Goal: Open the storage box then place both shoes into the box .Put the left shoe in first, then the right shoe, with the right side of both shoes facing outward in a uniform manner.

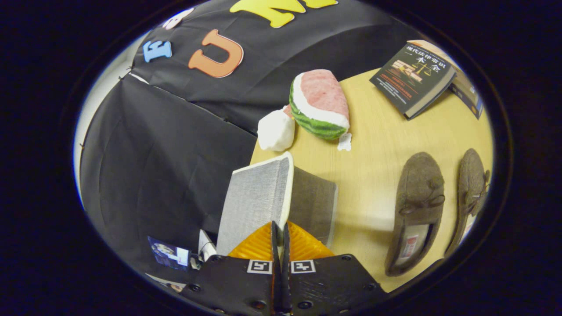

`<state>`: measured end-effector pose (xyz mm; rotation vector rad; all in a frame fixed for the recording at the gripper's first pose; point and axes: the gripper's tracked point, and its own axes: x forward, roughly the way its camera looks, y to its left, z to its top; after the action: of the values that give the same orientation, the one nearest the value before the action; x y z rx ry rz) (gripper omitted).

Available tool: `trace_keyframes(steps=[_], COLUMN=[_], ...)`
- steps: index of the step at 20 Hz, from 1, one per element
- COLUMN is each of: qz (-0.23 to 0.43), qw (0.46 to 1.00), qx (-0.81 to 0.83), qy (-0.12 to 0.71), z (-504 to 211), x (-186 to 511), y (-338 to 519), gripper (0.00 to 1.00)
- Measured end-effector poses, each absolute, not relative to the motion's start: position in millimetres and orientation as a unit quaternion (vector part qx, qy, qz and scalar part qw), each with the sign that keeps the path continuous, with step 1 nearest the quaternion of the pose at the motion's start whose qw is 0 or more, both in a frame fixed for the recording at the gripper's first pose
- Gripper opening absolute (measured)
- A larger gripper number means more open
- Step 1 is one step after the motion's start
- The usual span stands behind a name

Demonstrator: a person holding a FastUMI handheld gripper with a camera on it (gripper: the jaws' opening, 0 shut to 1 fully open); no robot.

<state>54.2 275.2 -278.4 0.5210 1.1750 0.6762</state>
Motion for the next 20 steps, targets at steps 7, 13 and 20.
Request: trace_keyframes(steps=[7,13,20], qz=[0.342,0.391,0.411], qw=[0.746,0.733,0.703], qx=[0.233,0.252,0.281], qy=[0.522,0.496,0.508], z=[-206.2,-131.3,-115.7], x=[41.2,29.9,10.4], y=[298.5,359.0,457.1], gripper=[0.01,0.01,0.01])
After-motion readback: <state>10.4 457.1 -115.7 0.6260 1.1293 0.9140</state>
